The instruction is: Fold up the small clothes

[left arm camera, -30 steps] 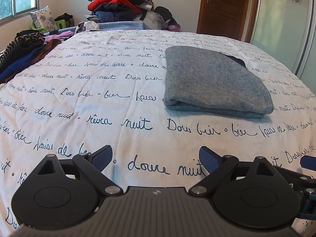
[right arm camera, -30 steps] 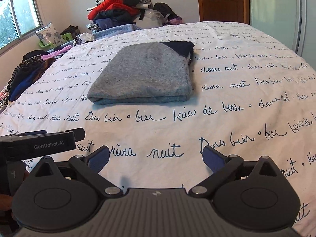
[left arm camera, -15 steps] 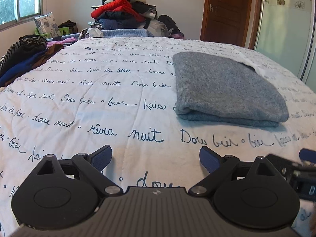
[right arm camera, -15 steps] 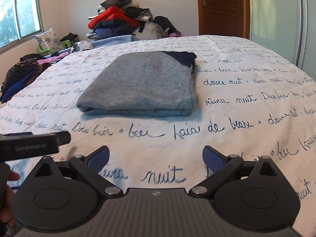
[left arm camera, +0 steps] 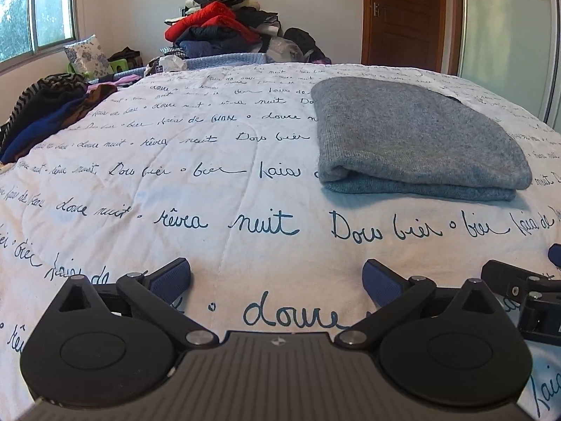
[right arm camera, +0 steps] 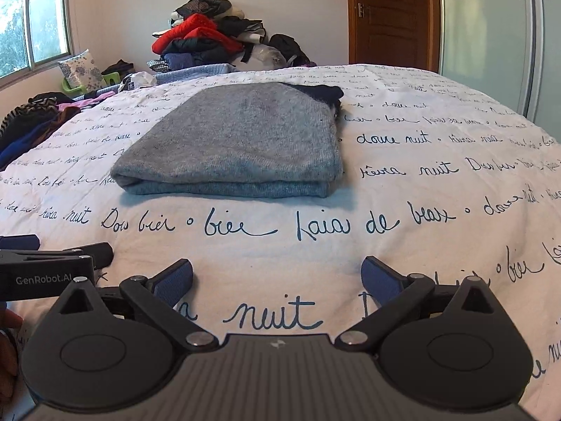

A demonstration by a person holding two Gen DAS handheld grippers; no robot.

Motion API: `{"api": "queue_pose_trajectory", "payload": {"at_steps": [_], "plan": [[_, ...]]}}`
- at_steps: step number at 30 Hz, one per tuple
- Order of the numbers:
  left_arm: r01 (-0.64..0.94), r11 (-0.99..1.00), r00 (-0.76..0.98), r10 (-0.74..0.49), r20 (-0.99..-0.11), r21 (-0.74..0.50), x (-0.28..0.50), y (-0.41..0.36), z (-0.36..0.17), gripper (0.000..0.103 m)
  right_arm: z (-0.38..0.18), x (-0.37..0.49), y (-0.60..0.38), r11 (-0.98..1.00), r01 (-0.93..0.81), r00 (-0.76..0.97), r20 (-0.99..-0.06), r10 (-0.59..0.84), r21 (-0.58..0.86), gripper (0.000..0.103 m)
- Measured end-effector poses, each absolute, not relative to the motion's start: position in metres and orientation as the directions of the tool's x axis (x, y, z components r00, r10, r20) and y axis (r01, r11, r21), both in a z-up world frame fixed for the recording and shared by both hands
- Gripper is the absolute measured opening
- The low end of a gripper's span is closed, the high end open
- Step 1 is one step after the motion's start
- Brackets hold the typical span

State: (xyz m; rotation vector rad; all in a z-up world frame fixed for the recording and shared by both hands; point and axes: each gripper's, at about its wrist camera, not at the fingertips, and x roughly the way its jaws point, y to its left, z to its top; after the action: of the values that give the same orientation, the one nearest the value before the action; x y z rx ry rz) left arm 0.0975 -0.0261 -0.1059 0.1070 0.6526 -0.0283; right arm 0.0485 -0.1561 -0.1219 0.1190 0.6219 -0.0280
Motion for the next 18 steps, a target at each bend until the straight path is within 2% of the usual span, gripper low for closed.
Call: {"api": "queue_pose_trajectory", "payload": {"at_steps": [18], "plan": [[0.058,0.995,0.804,0.002,-0.595,0.081,0.0946,-0.0231,-0.106,0.103,-0.1226,0.0466,-0.1558,0.993,0.066,0.814,-0.58,0.002,0.097,0.103]]}}
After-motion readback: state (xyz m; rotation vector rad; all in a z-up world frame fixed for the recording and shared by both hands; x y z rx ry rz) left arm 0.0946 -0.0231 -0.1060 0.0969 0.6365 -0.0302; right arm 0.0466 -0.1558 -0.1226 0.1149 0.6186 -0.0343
